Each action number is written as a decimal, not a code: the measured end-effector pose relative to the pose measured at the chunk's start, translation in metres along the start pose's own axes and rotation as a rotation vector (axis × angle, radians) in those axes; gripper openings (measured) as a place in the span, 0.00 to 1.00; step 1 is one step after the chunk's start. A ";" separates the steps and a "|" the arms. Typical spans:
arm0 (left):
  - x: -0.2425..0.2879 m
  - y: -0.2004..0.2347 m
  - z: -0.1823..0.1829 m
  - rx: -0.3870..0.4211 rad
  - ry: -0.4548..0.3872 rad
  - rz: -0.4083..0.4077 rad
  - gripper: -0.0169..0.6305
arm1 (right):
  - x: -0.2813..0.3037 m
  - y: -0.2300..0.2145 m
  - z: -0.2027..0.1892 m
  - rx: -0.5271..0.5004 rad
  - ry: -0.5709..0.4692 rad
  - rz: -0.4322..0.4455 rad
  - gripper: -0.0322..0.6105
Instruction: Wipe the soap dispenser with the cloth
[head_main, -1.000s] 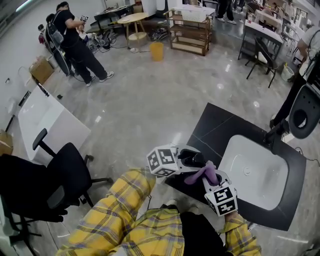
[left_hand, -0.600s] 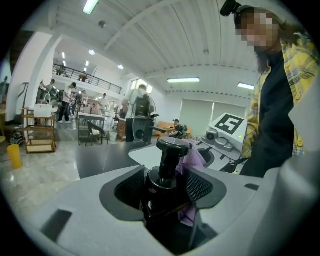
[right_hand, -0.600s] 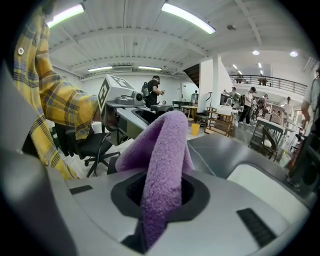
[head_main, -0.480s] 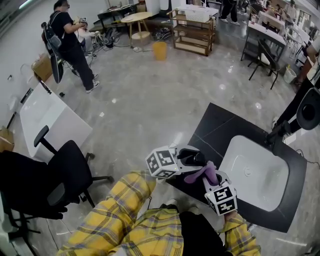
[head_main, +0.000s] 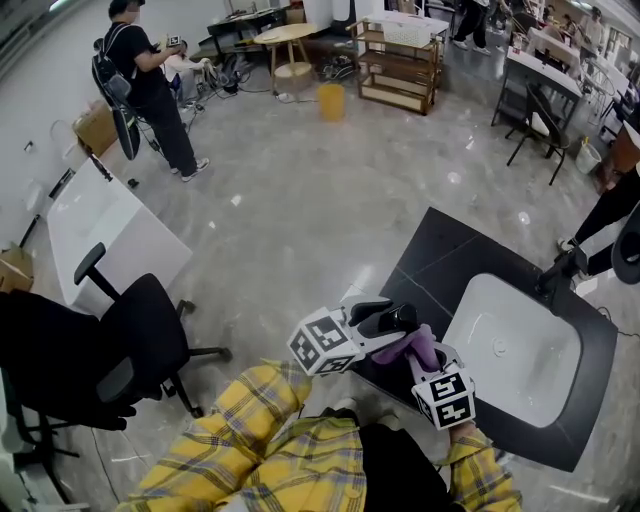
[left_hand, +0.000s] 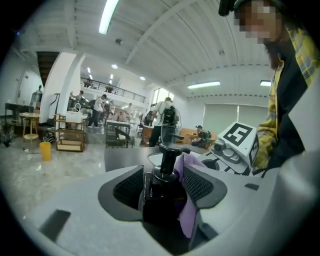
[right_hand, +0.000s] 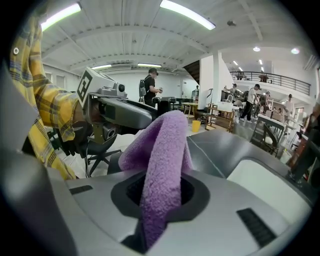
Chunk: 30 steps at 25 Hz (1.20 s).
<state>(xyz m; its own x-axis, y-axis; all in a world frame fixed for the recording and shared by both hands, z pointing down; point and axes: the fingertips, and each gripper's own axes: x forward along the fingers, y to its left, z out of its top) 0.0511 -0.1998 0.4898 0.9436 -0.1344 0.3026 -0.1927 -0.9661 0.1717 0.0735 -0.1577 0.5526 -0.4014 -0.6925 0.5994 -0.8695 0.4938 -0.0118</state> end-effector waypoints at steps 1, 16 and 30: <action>-0.001 -0.001 0.000 -0.002 -0.002 0.032 0.37 | 0.001 0.000 0.000 0.001 0.000 -0.001 0.11; 0.017 0.004 -0.004 -0.019 0.057 0.403 0.37 | -0.032 -0.021 -0.002 0.075 -0.072 -0.112 0.11; 0.027 0.000 -0.006 0.056 0.040 0.059 0.32 | -0.068 -0.041 -0.022 0.159 -0.076 -0.201 0.11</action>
<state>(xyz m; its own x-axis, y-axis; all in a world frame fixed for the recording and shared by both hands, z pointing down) 0.0746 -0.2024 0.5033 0.9194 -0.1839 0.3477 -0.2315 -0.9677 0.1003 0.1425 -0.1192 0.5295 -0.2318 -0.8089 0.5403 -0.9657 0.2581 -0.0279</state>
